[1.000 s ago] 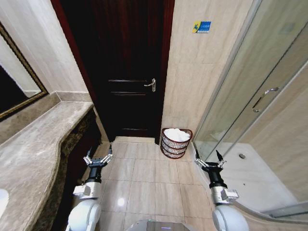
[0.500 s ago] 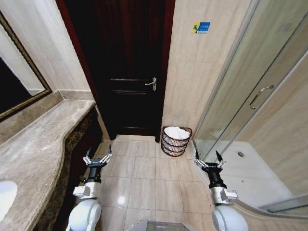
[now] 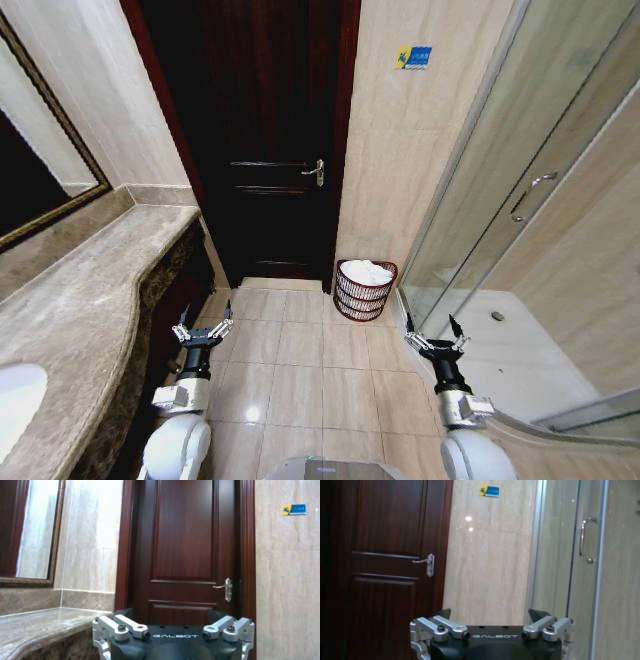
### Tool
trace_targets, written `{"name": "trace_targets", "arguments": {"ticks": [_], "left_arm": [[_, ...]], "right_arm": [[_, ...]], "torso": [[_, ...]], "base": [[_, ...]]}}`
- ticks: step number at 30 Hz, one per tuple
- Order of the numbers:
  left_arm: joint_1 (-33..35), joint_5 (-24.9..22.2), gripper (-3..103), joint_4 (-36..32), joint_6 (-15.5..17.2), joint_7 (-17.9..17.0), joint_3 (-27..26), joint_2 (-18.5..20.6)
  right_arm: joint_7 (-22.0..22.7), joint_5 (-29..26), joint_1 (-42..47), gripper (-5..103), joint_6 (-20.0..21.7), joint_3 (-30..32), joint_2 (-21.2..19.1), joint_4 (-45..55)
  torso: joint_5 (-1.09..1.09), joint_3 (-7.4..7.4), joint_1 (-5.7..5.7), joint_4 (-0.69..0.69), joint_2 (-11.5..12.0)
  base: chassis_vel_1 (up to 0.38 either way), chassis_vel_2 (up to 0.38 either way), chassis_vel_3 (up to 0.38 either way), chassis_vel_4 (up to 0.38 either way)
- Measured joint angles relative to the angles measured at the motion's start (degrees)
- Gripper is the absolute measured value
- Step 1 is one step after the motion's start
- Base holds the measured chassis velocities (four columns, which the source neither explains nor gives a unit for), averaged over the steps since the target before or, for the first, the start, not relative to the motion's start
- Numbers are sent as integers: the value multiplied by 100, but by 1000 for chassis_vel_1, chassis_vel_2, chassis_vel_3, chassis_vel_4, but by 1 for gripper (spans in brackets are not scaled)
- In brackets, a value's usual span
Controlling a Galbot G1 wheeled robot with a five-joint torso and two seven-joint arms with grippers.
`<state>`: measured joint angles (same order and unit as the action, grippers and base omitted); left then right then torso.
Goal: Discard the used towel into the hamper.
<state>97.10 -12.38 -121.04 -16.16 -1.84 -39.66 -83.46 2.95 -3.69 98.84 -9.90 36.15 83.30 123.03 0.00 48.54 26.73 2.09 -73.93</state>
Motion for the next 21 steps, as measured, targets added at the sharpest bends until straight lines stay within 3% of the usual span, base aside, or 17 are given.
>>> {"name": "trace_targets", "arguments": {"ticks": [21], "left_arm": [[26, -118, 100, -33, 45, -124, -37, 30]], "right_arm": [[2, 27, 131, 100, 12, 9, 30, 146]], "torso": [[0, 0, 0, 0, 0]], "base": [[62, -58, -61, 56]]}}
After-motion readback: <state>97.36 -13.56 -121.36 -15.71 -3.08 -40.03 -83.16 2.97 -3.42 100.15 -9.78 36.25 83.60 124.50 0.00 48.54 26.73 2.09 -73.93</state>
